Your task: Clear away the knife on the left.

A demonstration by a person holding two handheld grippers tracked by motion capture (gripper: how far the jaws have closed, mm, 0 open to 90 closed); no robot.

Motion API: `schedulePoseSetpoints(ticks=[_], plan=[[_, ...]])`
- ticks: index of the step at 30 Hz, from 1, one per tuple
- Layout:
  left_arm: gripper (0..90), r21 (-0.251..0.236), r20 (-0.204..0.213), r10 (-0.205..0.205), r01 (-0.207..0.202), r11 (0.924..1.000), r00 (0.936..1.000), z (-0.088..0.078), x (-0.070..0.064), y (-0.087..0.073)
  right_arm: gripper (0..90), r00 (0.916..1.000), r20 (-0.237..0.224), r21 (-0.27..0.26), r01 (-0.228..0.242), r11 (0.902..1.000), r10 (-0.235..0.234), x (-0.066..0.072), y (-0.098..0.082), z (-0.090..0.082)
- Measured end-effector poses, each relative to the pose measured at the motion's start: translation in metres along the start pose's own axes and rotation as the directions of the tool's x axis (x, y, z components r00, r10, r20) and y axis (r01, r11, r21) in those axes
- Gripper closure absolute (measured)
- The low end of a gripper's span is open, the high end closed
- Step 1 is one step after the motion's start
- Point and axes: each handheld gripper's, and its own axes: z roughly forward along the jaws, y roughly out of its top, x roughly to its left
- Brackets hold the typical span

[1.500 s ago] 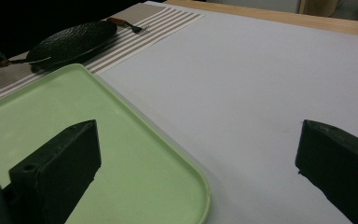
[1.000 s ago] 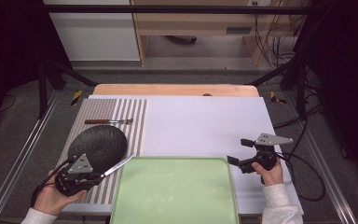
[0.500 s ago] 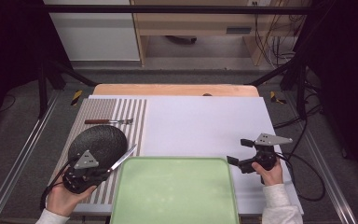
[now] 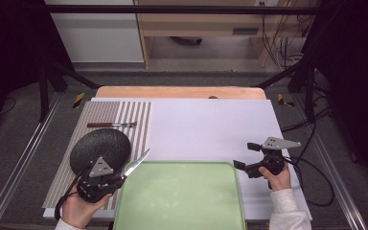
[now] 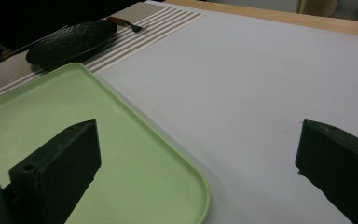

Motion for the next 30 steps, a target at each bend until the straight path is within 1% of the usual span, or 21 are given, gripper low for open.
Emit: schedulePoseSetpoints(ticks=[4, 8, 10, 17, 21, 25, 26, 29, 30], plan=[[77.0, 0.006, 0.002, -0.004, 0.004, 1.0, 1.0, 0.001, -0.009, -0.001, 0.5, 1.0, 0.001, 0.0, 0.001, 1.0, -0.001, 0.0, 0.0, 0.0], [77.0, 0.015, 0.014, -0.002, 0.002, 0.9999, 0.9999, 0.003, -0.02, -0.002, 0.5, 1.0, 0.0, 0.001, 0.001, 1.0, -0.001, 0.0, 0.0, 0.0], [77.0, 0.018, 0.028, 0.002, -0.002, 0.9998, 0.9996, 0.004, -0.024, -0.001, 0.5, 1.0, 0.0, 0.004, 0.001, 1.0, -0.001, 0.0, 0.0, 0.0], [77.0, 0.04, 0.042, 0.023, -0.025, 0.9989, 0.9988, 0.012, -0.041, -0.001, 0.5, 1.0, 0.0, 0.007, 0.002, 1.0, -0.002, 0.0, 0.0, 0.0], [77.0, 0.065, 0.046, 0.037, -0.04, 0.9971, 0.9982, 0.018, -0.048, -0.002, 0.5, 1.0, -0.001, 0.006, 0.003, 1.0, -0.003, 0.001, 0.0, 0.0], [77.0, 0.079, 0.06, 0.036, -0.041, 0.996, 0.9975, 0.023, -0.053, -0.003, 0.5, 1.0, -0.001, 0.007, 0.003, 1.0, -0.003, 0.001, -0.001, 0.001], [77.0, 0.079, 0.06, 0.036, -0.041, 0.996, 0.9976, 0.024, -0.054, -0.004, 0.5, 1.0, -0.001, 0.006, 0.004, 1.0, -0.004, 0.001, -0.001, 0.001], [77.0, 0.104, 0.058, 0.049, -0.054, 0.9931, 0.9971, 0.028, -0.058, -0.006, 0.5, 1.0, -0.001, 0.006, 0.003, 1.0, -0.003, 0.001, 0.0, 0.0], [77.0, 0.112, 0.05, 0.053, -0.058, 0.992, 0.9973, 0.03, -0.059, -0.006, 0.5, 1.0, -0.001, 0.007, 0.004, 1.0, -0.004, 0.001, 0.0, 0.0]])
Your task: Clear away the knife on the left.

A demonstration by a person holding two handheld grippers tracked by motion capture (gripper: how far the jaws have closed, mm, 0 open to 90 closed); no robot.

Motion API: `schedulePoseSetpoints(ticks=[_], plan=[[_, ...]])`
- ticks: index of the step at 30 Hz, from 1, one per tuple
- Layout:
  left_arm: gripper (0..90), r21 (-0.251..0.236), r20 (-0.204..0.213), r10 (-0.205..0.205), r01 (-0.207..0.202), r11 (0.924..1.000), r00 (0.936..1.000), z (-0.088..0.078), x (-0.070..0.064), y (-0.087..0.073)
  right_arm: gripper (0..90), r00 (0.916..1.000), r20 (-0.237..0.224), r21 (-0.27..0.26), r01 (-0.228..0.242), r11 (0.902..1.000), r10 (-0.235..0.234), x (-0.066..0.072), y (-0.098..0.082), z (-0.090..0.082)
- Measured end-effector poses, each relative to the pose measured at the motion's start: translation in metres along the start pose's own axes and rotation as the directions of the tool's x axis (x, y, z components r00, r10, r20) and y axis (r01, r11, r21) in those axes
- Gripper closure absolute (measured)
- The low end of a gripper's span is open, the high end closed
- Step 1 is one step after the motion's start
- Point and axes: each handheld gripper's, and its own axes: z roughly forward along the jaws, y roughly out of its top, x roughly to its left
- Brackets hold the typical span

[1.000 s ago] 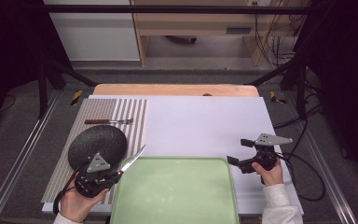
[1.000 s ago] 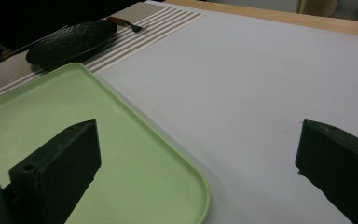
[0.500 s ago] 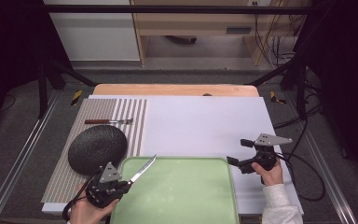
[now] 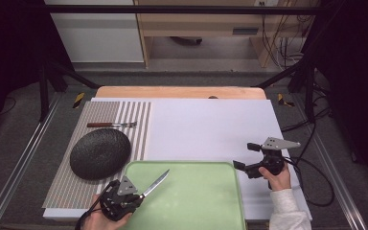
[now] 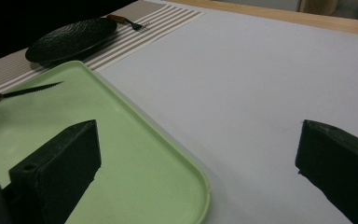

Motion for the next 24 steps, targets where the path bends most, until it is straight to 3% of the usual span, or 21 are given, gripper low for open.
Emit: schedulePoseSetpoints(ticks=[13, 24], plan=[[76.9, 0.047, -0.017, -0.022, 0.023, 0.9986, 0.9996, 0.012, 0.0, -0.004, 0.5, 1.0, 0.004, 0.001, 0.0, 1.0, 0.0, 0.0, 0.0, -0.001], [76.6, 0.078, -0.031, -0.006, 0.009, 0.9969, 0.9995, 0.017, -0.002, -0.006, 0.5, 1.0, 0.004, 0.002, 0.001, 1.0, -0.001, 0.0, 0.0, 0.0]])
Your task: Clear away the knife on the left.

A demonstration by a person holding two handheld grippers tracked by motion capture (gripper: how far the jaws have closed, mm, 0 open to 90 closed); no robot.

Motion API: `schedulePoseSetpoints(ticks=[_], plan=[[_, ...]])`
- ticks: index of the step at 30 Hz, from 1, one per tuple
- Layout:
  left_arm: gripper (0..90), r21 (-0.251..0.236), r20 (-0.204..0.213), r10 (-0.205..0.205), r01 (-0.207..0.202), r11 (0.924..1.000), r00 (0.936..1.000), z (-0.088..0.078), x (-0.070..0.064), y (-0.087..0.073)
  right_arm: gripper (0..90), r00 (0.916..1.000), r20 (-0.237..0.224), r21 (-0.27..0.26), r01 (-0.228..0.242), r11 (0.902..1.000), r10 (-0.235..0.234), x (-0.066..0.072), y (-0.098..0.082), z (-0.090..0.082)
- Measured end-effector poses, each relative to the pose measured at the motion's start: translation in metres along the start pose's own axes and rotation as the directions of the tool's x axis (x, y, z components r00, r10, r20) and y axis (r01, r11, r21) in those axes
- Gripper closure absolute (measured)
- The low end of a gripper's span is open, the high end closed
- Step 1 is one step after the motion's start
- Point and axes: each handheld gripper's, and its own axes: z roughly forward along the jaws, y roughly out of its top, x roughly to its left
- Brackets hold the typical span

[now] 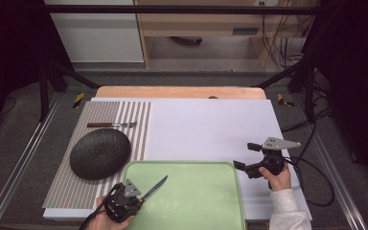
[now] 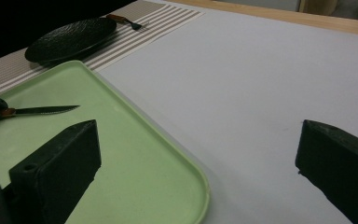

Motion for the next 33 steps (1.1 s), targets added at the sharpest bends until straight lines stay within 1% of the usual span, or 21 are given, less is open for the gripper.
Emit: schedulePoseSetpoints(ticks=[2, 3, 4, 6, 7, 8, 9, 10, 13, 14, 18, 19, 20, 21, 23, 24, 25, 27, 29, 33], plan=[[76.1, 0.004, -0.005, 0.006, -0.006, 1.0, 1.0, 0.0, 0.0, 0.0, 0.5, 1.0, -0.001, 0.001, 0.002, 1.0, -0.002, 0.0, 0.0, 0.0], [75.6, -0.004, -0.004, 0.005, -0.005, 1.0, 1.0, 0.0, 0.0, 0.0, 0.5, 1.0, 0.001, 0.001, 0.0, 1.0, 0.0, 0.0, 0.0, 0.0], [73.2, -0.012, -0.011, 0.006, -0.006, 0.9999, 0.9999, -0.002, 0.0, 0.0, 0.5, 1.0, 0.001, -0.001, 0.0, 1.0, 0.0, 0.0, 0.0, 0.0], [67.9, -0.038, -0.021, 0.005, -0.006, 0.9993, 0.9998, -0.006, 0.001, 0.001, 0.5, 1.0, -0.001, -0.005, -0.005, 1.0, 0.005, 0.0, 0.0, 0.0], [66.8, -0.064, -0.034, 0.012, -0.014, 0.9978, 0.9993, -0.009, 0.001, 0.001, 0.5, 1.0, -0.001, -0.005, -0.004, 1.0, 0.004, 0.0, 0.0, 0.0], [65.5, -0.078, -0.041, 0.016, -0.019, 0.9968, 0.999, -0.01, 0.002, 0.002, 0.5, 1.0, -0.001, -0.004, -0.004, 1.0, 0.004, 0.0, 0.0, 0.0], [65.4, -0.104, -0.038, 0.023, -0.027, 0.9943, 0.999, -0.013, 0.002, 0.002, 0.5, 1.0, -0.001, -0.004, -0.004, 1.0, 0.004, 0.0, 0.0, 0.0], [65.9, -0.118, -0.034, 0.023, -0.027, 0.9927, 0.9991, -0.014, 0.002, 0.003, 0.5, 1.0, 0.001, -0.002, -0.001, 1.0, 0.001, 0.0, 0.0, 0.0], [71.6, -0.154, 0.013, 0.033, -0.031, 0.9877, 0.9994, -0.015, 0.004, 0.003, 0.5, 1.0, 0.002, 0.0, -0.001, 1.0, 0.001, 0.0, 0.0, 0.0], [74.7, -0.164, 0.031, 0.046, -0.041, 0.9856, 0.9985, -0.015, 0.004, 0.003, 0.5, 1.0, 0.002, 0.0, 0.0, 1.0, 0.0, 0.0, 0.0, 0.0], [87.4, -0.2, 0.102, 0.066, -0.045, 0.9787, 0.9926, -0.013, 0.004, 0.004, 0.5, 1.0, 0.001, 0.001, -0.002, 1.0, 0.002, 0.0, 0.0, 0.0], [88.9, -0.204, 0.114, 0.077, -0.053, 0.9775, 0.9905, -0.012, 0.005, 0.004, 0.5, 1.0, 0.002, 0.001, -0.002, 1.0, 0.002, 0.0, 0.0, 0.0], [89.8, -0.205, 0.113, 0.078, -0.054, 0.9772, 0.9905, -0.011, 0.004, 0.005, 0.5, 1.0, 0.001, 0.001, -0.002, 1.0, 0.002, 0.0, 0.0, 0.0], [89.8, -0.202, 0.113, 0.087, -0.063, 0.9774, 0.9898, -0.01, 0.004, 0.005, 0.5, 1.0, 0.001, 0.001, -0.002, 1.0, 0.002, 0.0, 0.0, 0.0], [89.9, -0.205, 0.115, 0.105, -0.079, 0.9756, 0.9878, -0.006, 0.004, 0.006, 0.5, 1.0, 0.002, 0.0, -0.002, 1.0, 0.002, 0.0, 0.0, 0.0], [89.9, -0.195, 0.118, 0.108, -0.084, 0.9772, 0.9871, -0.004, 0.003, 0.007, 0.5, 1.0, 0.002, 0.0, -0.003, 1.0, 0.003, 0.0, 0.0, 0.0], [89.9, -0.189, 0.118, 0.117, -0.093, 0.9775, 0.986, -0.002, 0.003, 0.007, 0.5, 1.0, 0.002, 0.0, -0.002, 1.0, 0.002, 0.0, 0.0, 0.0], [89.9, -0.177, 0.133, 0.124, -0.1, 0.9792, 0.9833, 0.002, 0.003, 0.007, 0.5, 1.0, 0.003, 0.0, -0.002, 1.0, 0.002, 0.0, 0.0, 0.0], [89.9, -0.165, 0.135, 0.134, -0.111, 0.98, 0.9818, 0.005, 0.002, 0.007, 0.5, 1.0, 0.002, 0.0, -0.002, 1.0, 0.002, 0.0, 0.0, 0.0], [90.0, -0.156, 0.136, 0.136, -0.114, 0.9811, 0.9814, 0.007, 0.003, 0.007, 0.5, 1.0, 0.003, 0.0, -0.001, 1.0, 0.001, 0.0, 0.0, 0.0]])
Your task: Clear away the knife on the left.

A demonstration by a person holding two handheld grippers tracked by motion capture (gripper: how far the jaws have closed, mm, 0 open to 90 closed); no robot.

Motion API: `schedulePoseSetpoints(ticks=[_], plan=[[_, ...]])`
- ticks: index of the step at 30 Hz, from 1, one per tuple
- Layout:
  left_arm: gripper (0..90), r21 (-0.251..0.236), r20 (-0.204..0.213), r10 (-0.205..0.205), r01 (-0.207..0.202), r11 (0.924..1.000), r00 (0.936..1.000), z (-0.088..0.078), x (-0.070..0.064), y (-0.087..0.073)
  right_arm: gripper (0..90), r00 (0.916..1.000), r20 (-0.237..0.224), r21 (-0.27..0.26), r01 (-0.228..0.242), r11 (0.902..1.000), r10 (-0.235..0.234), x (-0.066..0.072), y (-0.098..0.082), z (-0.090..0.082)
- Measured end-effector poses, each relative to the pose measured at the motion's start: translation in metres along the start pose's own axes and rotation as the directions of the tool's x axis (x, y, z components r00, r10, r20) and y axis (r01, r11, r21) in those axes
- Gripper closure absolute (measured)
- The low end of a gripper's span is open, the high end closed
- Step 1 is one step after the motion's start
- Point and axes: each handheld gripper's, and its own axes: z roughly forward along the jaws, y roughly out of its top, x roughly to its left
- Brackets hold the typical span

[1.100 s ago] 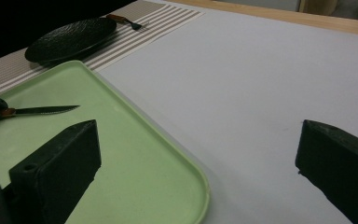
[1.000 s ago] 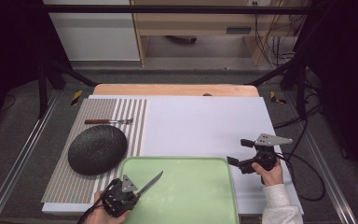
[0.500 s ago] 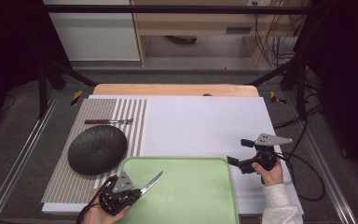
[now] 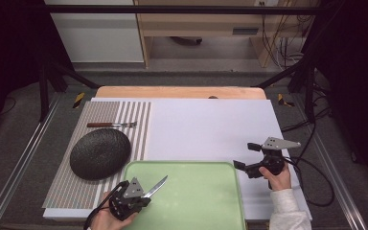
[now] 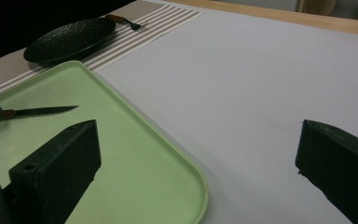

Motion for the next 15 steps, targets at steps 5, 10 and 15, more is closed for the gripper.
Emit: schedulePoseSetpoints(ticks=[5, 10, 15], plan=[[90.0, 0.011, -0.007, 0.005, -0.005, 0.9999, 1.0, 0.0012, 0.0006, -0.0008, 0.5, 1.0, -0.001, 0.002, -0.001, 1.0, 0.001, 0.0002, -0.0001, 0.0004], [90.0, 0.013, -0.022, 0.004, -0.004, 0.9999, 0.9998, 0.0017, 0.0013, -0.002, 0.5, 1.0, -0.002, 0.0, 0.001, 1.0, -0.001, 0.0001, -0.0001, 0.0002], [90.0, 0.016, -0.029, 0.002, -0.002, 0.9999, 0.9996, 0.0016, 0.0017, -0.0025, 0.5, 1.0, -0.001, 0.001, -0.001, 1.0, 0.001, 0.0002, -0.0001, 0.0001]])
